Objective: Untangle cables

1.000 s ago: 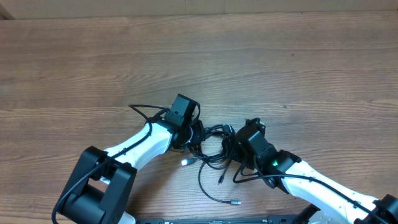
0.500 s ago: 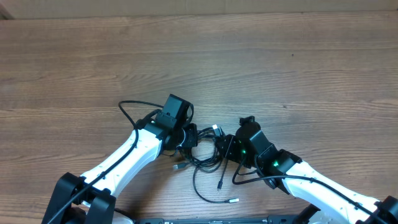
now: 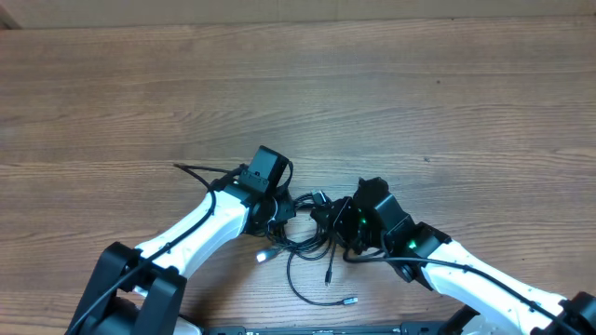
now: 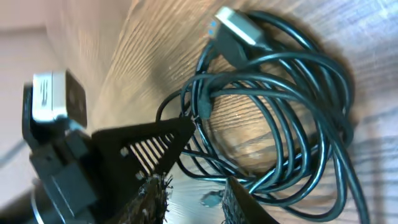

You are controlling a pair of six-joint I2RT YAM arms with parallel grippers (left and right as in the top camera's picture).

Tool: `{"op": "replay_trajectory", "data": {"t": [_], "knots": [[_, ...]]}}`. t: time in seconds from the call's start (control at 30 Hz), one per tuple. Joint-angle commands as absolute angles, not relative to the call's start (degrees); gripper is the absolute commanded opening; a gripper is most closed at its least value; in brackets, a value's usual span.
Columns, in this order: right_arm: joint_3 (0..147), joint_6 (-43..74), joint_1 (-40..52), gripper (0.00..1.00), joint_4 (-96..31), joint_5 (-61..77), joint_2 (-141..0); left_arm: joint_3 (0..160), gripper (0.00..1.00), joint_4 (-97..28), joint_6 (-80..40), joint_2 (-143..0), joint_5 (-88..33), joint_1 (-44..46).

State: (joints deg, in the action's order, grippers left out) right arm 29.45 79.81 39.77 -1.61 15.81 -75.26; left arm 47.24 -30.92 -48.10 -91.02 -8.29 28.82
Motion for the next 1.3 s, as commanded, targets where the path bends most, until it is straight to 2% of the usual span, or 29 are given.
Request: {"op": "replay_trajectory", "data": {"t": [0.0,0.17,0.23,0.3,0.67,1.0,1.13,1.27], "knots": [[29.65,91.26,39.62,0.29,-0.12,14.33,-78.06,46.92,0.05,-30.52,-50.41,-91.48,-7.31,29.28],[29.65,91.96,39.62,0.30,8.80,15.44,-83.44,46.92,0.04,-29.76,-50.39,-91.48,-7.49,29.61],[29.65,91.96,39.62,0.37,11.84,15.53,-85.62,46.92,0.04,-29.71,-50.37,-91.48,-7.38,29.93],[29.65,91.98,39.62,0.38,13.87,14.76,-87.88,46.92,0.04,-29.56,-50.37,-91.48,-7.05,30.28],[29.65,94.76,39.62,0.43,14.98,9.08,-95.77,46.92,0.04,-29.28,-50.26,-91.48,-7.25,30.70],[29.65,94.78,39.62,0.47,16.03,7.73,-98.83,46.92,0.04,-25.50,-40.38,-91.48,-12.78,33.82],[29.65,94.80,39.46,0.31,14.94,6.76,-98.83,46.92,0.04,-25.06,-39.81,-91.48,-13.58,34.20],[29.65,96.23,38.24,0.18,10.17,5.26,-98.83,46.92,0.05,-25.12,-39.83,-91.48,-13.54,34.20]]}}
